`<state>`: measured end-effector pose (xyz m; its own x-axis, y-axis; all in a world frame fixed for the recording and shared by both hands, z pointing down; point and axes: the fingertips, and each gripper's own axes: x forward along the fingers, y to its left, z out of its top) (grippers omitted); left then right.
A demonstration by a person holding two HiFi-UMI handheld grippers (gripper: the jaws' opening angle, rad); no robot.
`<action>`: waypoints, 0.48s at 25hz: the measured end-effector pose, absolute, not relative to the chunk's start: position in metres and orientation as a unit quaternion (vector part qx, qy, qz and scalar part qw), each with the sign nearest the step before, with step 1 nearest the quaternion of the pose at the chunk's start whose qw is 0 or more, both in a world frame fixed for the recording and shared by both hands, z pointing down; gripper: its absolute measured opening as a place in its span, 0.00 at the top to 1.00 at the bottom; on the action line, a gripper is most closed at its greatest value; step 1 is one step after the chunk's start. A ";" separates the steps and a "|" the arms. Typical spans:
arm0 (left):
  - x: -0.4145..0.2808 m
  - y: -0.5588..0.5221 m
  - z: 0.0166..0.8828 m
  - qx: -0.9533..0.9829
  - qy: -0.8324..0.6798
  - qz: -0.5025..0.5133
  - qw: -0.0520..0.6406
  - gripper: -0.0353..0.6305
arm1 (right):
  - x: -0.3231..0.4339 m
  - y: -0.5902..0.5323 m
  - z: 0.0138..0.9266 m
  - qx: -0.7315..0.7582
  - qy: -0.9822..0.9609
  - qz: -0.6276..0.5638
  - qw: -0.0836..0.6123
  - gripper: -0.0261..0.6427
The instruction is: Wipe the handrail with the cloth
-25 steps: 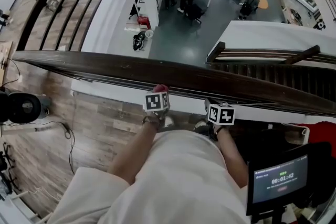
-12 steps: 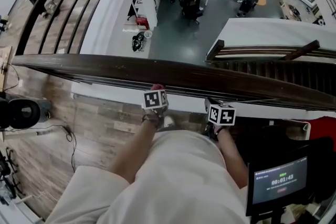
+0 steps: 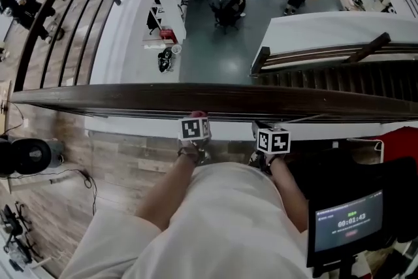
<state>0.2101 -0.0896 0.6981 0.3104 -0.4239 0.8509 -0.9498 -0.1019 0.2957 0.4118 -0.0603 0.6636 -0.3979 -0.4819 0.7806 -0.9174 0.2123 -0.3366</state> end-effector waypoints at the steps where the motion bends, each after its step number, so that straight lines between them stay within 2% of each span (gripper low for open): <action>1: 0.218 -0.090 0.699 0.681 -0.503 0.299 0.439 0.82 | 0.418 -0.060 0.664 0.480 -0.730 0.406 0.269 0.96; 12: 0.284 -0.088 0.700 0.688 -0.496 0.298 0.438 0.82 | 0.470 -0.064 0.669 0.460 -0.740 0.407 0.276 0.96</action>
